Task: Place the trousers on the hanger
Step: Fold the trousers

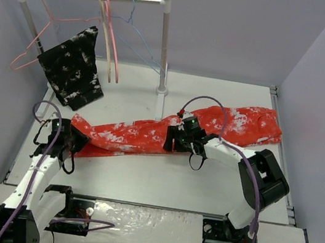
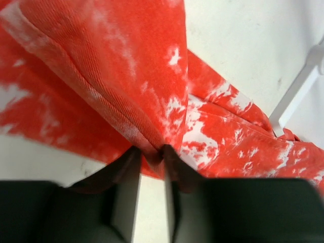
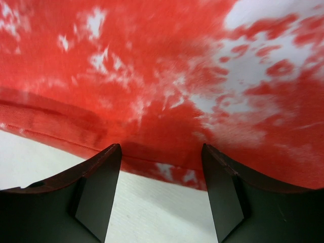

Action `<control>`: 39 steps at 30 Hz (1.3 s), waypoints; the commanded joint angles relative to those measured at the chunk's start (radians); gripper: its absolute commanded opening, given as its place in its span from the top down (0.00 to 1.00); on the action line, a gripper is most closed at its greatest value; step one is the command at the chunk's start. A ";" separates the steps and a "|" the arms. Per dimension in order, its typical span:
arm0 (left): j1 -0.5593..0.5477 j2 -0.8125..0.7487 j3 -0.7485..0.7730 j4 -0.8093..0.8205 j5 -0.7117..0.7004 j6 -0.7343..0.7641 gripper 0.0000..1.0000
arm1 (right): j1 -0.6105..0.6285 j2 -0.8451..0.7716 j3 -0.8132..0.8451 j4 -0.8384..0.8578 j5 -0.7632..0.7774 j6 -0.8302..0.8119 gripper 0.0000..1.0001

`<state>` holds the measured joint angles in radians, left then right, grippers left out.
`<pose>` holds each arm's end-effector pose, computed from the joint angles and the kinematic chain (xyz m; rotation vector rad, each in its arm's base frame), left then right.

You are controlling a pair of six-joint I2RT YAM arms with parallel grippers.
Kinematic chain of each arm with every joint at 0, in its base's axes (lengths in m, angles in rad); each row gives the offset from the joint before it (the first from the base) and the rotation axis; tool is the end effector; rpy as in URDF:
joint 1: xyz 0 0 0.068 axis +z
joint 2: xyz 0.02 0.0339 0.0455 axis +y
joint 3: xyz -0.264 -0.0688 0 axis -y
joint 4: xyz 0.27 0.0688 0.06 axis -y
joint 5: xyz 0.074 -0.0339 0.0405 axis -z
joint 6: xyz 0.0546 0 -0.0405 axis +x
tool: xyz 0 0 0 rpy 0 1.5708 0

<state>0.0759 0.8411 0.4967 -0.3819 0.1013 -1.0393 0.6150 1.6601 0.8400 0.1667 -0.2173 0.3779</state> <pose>0.2141 0.0107 0.1904 -1.2081 2.0393 -0.5997 0.2976 0.2246 0.1426 -0.3983 2.2881 0.7679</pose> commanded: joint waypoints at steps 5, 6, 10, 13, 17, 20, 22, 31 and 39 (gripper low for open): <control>-0.046 -0.046 0.293 -0.519 -0.173 -0.042 0.38 | 0.063 -0.067 -0.032 0.016 0.036 -0.058 0.38; -0.047 -0.054 0.306 -0.542 -0.173 -0.037 0.34 | 0.066 -0.073 -0.030 0.007 0.042 -0.065 0.38; -0.046 -0.065 0.342 -0.569 -0.165 0.025 0.26 | 0.073 -0.105 -0.022 -0.039 0.062 -0.094 0.38; -0.047 0.004 0.403 -0.551 -0.183 0.121 0.25 | 0.075 -0.147 -0.023 -0.073 0.044 -0.124 0.37; -0.046 0.183 0.516 -0.501 -0.184 0.303 0.25 | 0.084 -0.181 -0.021 -0.149 0.022 -0.156 0.36; -0.038 0.301 0.581 -0.467 -0.200 0.424 0.25 | 0.083 -0.233 -0.035 -0.164 0.029 -0.154 0.34; -0.018 0.375 0.623 -0.457 -0.212 0.491 0.25 | 0.084 -0.264 -0.038 -0.164 0.022 -0.150 0.34; 0.122 0.625 0.706 -0.372 -0.165 0.714 0.25 | 0.084 -0.301 -0.053 -0.154 0.010 -0.154 0.32; 0.180 0.693 0.661 -0.224 -0.014 0.891 0.25 | 0.084 -0.341 -0.066 -0.144 -0.005 -0.154 0.31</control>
<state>0.2343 1.5341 1.1442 -0.7174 -0.0167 -0.2818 0.6949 1.3726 0.7641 -0.0073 -0.1993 0.2341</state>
